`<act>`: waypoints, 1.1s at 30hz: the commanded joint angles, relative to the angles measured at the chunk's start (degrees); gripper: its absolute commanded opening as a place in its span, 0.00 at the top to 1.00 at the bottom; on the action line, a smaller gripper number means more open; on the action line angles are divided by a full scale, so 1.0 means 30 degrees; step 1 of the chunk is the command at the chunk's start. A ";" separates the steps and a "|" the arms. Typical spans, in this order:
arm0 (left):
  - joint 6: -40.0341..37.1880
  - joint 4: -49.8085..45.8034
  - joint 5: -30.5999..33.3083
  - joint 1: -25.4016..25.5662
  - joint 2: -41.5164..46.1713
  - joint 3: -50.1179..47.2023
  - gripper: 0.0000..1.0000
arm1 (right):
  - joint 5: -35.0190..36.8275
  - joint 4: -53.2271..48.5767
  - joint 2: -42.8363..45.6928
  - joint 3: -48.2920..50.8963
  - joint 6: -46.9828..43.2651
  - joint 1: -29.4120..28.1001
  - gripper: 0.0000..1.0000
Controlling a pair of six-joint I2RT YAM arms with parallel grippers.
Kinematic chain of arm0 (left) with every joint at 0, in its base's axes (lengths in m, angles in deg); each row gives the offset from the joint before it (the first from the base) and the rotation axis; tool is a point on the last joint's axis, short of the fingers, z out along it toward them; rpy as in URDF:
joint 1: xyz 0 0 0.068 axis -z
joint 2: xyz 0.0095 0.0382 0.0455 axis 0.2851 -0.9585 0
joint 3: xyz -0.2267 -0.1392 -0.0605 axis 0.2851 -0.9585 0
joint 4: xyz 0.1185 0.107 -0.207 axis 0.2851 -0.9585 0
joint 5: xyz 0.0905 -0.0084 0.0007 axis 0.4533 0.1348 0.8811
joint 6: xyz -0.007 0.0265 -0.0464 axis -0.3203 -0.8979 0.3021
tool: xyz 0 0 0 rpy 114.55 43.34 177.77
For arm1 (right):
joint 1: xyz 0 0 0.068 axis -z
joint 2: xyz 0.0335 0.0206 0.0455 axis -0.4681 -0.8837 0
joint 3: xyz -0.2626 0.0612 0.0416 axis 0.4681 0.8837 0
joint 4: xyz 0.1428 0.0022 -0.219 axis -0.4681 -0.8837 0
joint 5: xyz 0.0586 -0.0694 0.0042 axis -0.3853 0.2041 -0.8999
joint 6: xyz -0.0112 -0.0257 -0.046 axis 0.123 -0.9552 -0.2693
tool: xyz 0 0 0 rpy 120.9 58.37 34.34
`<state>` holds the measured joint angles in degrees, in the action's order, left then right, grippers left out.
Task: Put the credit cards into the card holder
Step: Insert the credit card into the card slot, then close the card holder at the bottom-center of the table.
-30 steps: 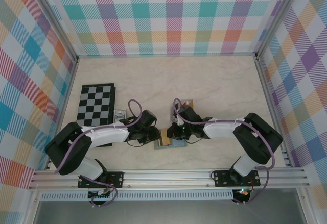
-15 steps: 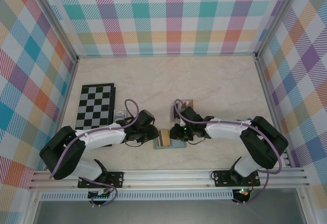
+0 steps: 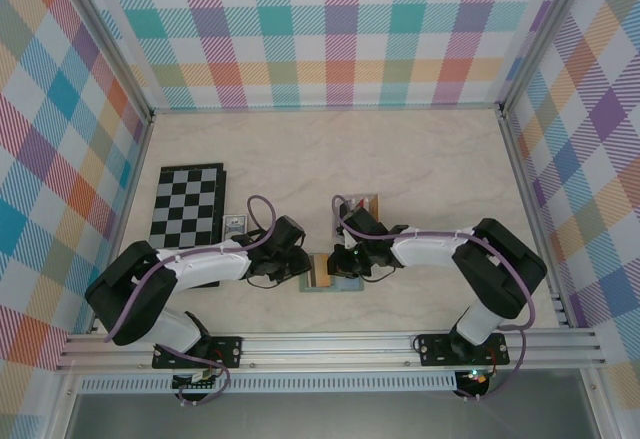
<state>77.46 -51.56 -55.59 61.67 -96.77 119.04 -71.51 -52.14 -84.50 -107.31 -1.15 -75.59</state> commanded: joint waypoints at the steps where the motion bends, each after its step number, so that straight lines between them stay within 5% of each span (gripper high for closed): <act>1: 0.0044 0.0667 -0.0445 -0.0160 -0.0226 -0.0371 0.71 | -0.1015 0.0782 -0.0234 -0.0807 -0.0403 -0.0269 0.90; 10: 0.0249 0.0187 0.0175 -0.0174 0.0383 -0.0486 0.70 | 0.1202 -0.2093 0.1197 -0.1321 -0.1048 -0.0286 0.83; 24: -0.1515 -0.4046 0.3345 -0.0250 0.2966 0.1408 0.61 | 1.0750 -0.9475 0.7089 -0.3342 -0.3896 0.0238 0.60; 33: -0.2335 -0.4353 0.3586 -0.0822 0.1906 0.3304 0.55 | 1.0153 -1.0925 0.7283 -0.5175 -0.6255 0.3716 0.55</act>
<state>72.19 -63.15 -46.13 60.49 -89.54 126.34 -41.59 -81.31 -62.03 -119.79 -15.84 -66.61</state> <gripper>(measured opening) 0.449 0.447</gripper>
